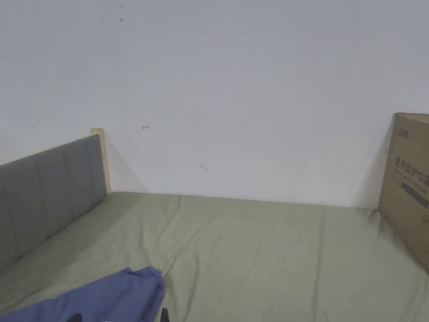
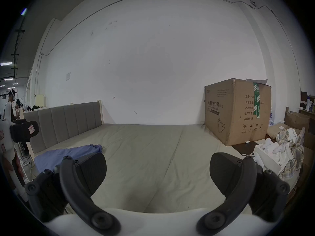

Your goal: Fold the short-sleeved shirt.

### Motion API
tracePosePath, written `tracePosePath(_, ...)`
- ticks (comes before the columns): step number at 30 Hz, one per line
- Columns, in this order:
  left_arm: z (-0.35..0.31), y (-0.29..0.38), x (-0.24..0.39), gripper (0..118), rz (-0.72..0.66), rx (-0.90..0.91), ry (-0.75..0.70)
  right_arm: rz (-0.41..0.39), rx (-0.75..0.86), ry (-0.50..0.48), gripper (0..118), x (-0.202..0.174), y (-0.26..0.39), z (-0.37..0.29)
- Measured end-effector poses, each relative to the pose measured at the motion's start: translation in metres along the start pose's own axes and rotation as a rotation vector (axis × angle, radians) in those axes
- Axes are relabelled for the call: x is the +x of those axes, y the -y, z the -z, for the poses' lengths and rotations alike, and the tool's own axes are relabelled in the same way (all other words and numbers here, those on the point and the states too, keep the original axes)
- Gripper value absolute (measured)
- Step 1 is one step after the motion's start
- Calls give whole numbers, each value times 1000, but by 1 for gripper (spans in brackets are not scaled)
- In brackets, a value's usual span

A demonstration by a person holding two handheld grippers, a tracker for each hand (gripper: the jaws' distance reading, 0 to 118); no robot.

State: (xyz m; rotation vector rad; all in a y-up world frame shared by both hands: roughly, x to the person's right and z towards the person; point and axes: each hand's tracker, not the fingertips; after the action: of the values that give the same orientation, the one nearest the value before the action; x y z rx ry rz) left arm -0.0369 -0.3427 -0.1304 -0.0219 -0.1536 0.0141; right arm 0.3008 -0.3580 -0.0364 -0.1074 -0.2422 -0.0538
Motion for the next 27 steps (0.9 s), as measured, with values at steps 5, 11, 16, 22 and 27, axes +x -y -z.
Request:
tracePosePath(5, 4, -1, -4, 118, -28, -17, -11, 48, 9, 18, 118, 9, -1, 0)
tracePosePath(11, 14, -16, 17, 118, 491, -110, 16, -822, 69, 61, 118, -39, 7, -11)
tracePosePath(16, -5, 63, 52, 118, 1729, 230, -36, -2015, 148, -84, 118, -64, 92, -29)
tracePosePath(22, -5, -11, 27, 118, 631, -18, 97, -867, 34, -30, 118, -49, 9, -21)
tracePosePath(27, 4, -38, -46, 118, -393, 28, 10, 296, 200, -8, 118, 40, -38, -30)
